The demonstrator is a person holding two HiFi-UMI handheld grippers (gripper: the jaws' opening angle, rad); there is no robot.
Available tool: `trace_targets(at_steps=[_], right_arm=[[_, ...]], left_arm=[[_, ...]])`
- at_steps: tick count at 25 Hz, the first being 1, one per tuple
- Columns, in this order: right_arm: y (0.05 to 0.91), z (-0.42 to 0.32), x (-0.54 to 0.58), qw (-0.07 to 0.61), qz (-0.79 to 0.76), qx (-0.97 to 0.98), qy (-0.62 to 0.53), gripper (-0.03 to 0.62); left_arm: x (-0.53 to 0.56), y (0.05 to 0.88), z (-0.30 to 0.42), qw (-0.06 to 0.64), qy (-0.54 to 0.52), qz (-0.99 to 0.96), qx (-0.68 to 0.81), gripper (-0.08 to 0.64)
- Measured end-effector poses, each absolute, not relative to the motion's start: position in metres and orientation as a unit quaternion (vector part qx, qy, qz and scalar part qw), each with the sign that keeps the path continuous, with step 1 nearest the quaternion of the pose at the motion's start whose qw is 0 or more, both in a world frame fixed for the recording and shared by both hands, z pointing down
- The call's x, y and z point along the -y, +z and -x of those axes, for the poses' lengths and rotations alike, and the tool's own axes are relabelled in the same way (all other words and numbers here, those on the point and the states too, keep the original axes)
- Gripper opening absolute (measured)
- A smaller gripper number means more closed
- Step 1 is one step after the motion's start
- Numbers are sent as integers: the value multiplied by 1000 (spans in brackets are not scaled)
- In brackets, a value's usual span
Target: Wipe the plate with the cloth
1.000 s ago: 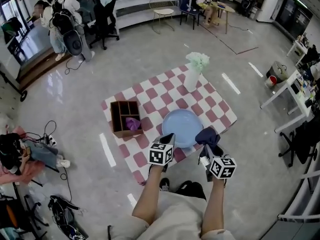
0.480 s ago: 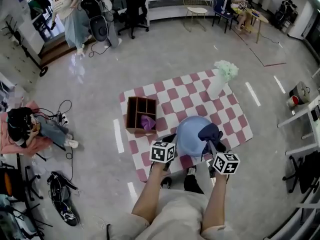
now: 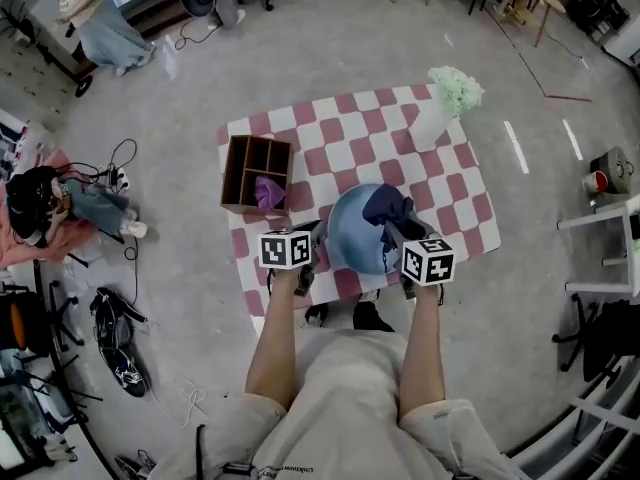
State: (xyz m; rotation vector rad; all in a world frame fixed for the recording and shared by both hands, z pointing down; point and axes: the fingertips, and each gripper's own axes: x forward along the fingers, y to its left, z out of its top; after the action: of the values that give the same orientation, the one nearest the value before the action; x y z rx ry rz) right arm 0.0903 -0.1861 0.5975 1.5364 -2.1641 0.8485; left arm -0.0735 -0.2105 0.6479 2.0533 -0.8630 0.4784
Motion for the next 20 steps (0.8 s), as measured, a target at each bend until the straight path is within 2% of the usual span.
trace_targets(at_steps=[5, 8, 16, 18, 20], right_arm=[[615, -89, 189, 200, -497, 787, 306, 117], [623, -97, 187, 216, -480, 793, 307, 117], [638, -113, 192, 214, -459, 801, 319, 117], [641, -112, 195, 213, -451, 806, 319, 117], [641, -109, 199, 210, -439, 813, 320, 117]], left_arm=[[210, 682, 59, 444, 211, -799, 347, 14], [220, 693, 53, 458, 208, -785, 362, 67], [232, 720, 39, 478, 226, -756, 386, 66], [232, 725, 42, 475, 239, -749, 394, 33], [232, 724, 42, 469, 248, -749, 397, 29]])
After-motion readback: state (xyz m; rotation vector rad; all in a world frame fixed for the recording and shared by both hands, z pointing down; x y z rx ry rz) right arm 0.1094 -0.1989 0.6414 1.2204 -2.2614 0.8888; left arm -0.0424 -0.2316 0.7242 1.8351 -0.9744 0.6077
